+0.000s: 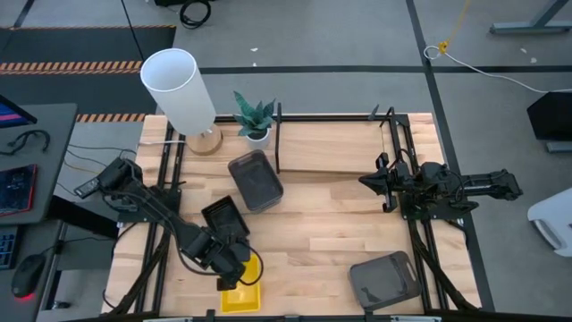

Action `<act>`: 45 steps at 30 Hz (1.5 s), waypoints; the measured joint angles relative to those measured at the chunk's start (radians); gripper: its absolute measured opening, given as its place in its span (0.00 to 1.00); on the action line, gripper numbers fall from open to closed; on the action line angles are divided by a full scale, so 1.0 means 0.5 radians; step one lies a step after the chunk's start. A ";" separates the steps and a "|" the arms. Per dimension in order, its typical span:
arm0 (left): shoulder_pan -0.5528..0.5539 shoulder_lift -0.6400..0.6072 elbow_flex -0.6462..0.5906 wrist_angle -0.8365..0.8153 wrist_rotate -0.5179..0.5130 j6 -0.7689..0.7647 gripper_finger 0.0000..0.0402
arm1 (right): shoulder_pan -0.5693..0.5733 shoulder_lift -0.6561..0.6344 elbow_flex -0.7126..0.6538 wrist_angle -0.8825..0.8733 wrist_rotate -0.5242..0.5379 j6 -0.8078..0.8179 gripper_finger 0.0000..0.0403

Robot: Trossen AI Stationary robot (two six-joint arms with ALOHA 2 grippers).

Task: Stack baskets on shelf by color
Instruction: Stack the right yellow bin into the left yellow bin, then put the stacked yellow bins on the shelf

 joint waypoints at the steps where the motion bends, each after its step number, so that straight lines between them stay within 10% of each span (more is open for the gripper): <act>1: 0.000 0.000 -0.013 0.009 -0.010 -0.036 0.04 | -0.001 0.000 0.000 -0.001 0.000 0.000 0.05; 18: 0.141 -0.012 0.137 -0.009 0.063 0.022 0.55 | -0.001 0.000 0.000 0.000 0.000 0.000 0.05; 45: 0.298 0.027 -0.438 0.705 0.342 0.651 0.34 | 0.000 0.000 0.000 0.000 0.000 0.000 0.05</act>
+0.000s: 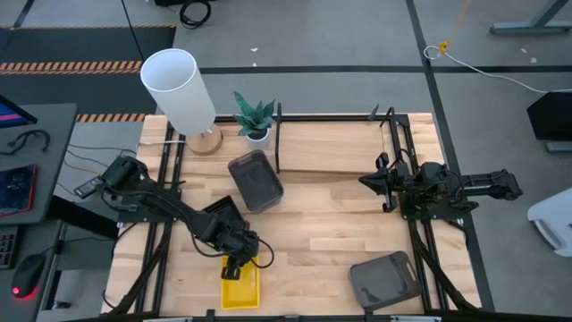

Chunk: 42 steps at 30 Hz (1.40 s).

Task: Stack baskets on shelf by color
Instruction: Put the stacked yellow bins on the shelf

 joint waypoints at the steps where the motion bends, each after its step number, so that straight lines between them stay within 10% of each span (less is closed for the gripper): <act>1: 0.009 0.008 0.001 0.025 0.019 0.023 0.32 | 0.000 0.000 0.000 0.000 0.001 0.000 0.05; 7: 0.051 0.052 0.038 0.150 0.051 0.055 0.05 | 0.000 0.000 0.000 0.004 -0.001 0.000 0.05; 23: 0.408 0.078 0.567 -0.069 0.041 -0.007 0.05 | -0.001 0.006 0.000 0.032 0.001 0.000 0.05; 42: 1.480 0.285 1.461 -0.326 -0.037 0.501 0.05 | 0.000 0.007 0.000 0.047 -0.004 0.000 0.05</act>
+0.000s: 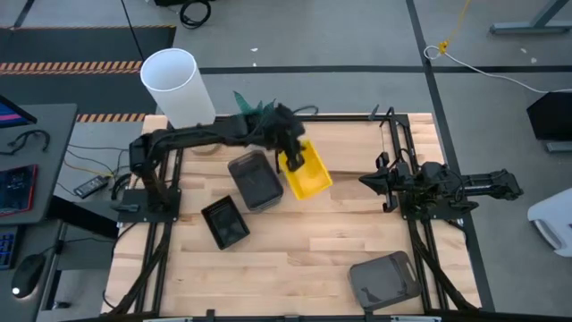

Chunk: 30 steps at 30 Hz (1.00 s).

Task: Stack baskets on shelf by color
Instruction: Put the stacked yellow bins on the shelf

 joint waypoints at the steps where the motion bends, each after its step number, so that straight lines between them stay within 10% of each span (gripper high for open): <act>1: 0.025 0.043 0.064 0.006 -0.002 0.048 0.05 | 0.000 -0.001 0.000 0.005 -0.001 0.000 0.05; 12: 0.222 0.646 0.852 -0.300 -0.042 0.484 0.05 | 0.000 0.000 0.000 0.031 -0.001 0.000 0.05; 30: 0.359 0.865 0.893 -0.338 -0.141 1.164 0.05 | -0.001 0.000 0.000 0.061 0.008 0.000 0.05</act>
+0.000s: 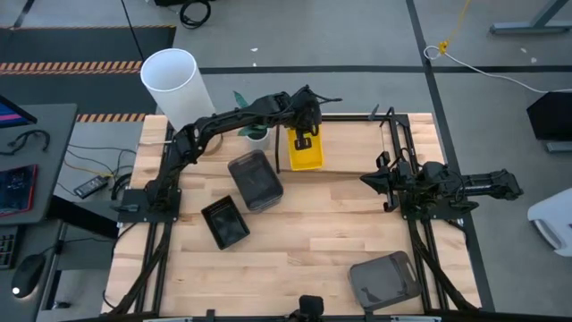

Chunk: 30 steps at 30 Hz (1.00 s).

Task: Stack baskets on shelf by color
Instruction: Put the stacked yellow bins on the shelf

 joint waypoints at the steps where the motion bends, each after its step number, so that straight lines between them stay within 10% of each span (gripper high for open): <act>1: 0.002 0.002 0.000 0.007 0.005 0.004 0.06 | 0.001 0.000 0.000 0.002 -0.004 0.001 0.05; 30: 0.053 0.003 0.000 -0.164 -0.004 0.428 0.16 | 0.000 0.000 0.000 0.012 -0.002 0.000 0.05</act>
